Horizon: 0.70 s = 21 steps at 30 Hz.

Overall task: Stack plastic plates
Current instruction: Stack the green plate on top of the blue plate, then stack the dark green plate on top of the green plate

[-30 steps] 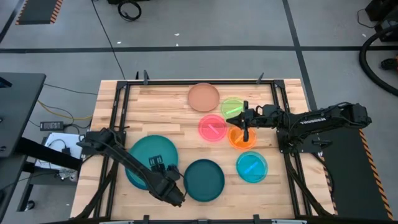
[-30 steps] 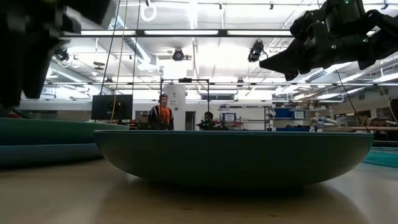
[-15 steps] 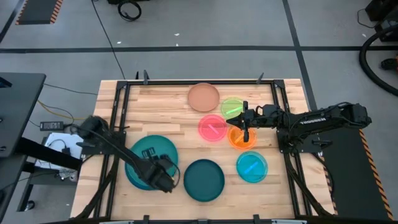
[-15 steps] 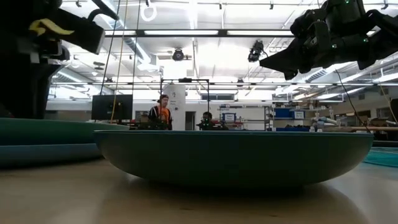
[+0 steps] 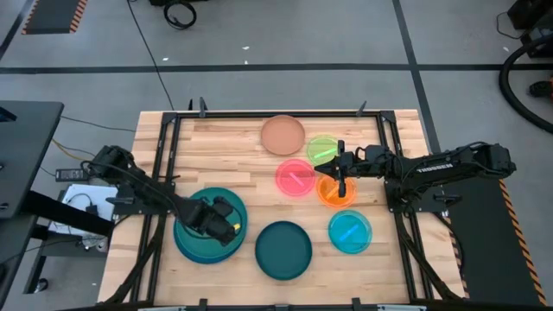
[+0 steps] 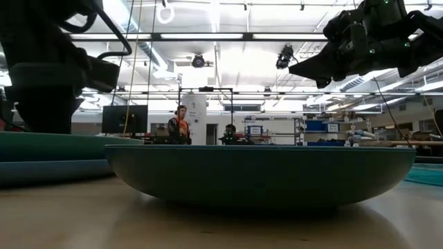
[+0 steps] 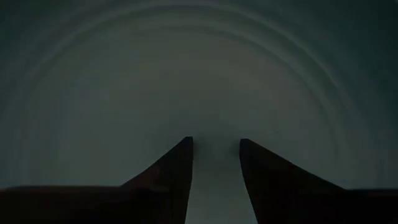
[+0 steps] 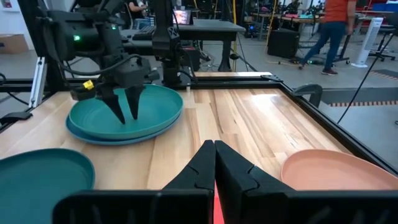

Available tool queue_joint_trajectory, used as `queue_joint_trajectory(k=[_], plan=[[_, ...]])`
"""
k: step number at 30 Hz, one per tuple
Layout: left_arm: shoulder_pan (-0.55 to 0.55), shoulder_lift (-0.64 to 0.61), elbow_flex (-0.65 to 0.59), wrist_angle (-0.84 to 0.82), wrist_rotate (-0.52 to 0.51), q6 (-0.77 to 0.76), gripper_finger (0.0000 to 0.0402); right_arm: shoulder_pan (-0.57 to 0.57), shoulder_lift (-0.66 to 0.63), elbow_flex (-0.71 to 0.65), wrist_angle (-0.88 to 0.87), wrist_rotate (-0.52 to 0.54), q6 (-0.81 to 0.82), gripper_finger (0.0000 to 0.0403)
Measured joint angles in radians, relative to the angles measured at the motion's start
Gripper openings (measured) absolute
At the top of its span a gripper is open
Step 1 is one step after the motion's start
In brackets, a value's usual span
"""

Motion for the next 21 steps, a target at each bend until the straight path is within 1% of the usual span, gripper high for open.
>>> queue_joint_trajectory(k=[2,8,14,17,21], plan=[[0.000,-0.009,-0.001,0.006,0.019,-0.014,0.0141,0.000,0.000,0.000,0.000,0.000,0.000,0.0011],[-0.003,-0.031,-0.002,0.015,0.127,-0.074,0.0141,0.015,0.000,0.000,-0.003,0.000,0.003,0.0011],[-0.007,-0.040,0.003,0.005,0.159,-0.072,0.0141,0.037,0.000,0.000,-0.003,0.000,-0.013,0.0011],[-0.007,-0.048,0.051,-0.049,0.189,-0.034,0.0141,0.037,0.000,0.000,-0.003,0.009,-0.015,0.0011],[-0.001,-0.071,0.144,-0.120,0.156,0.020,0.0141,0.037,0.000,0.000,-0.003,0.011,-0.016,0.0011]])
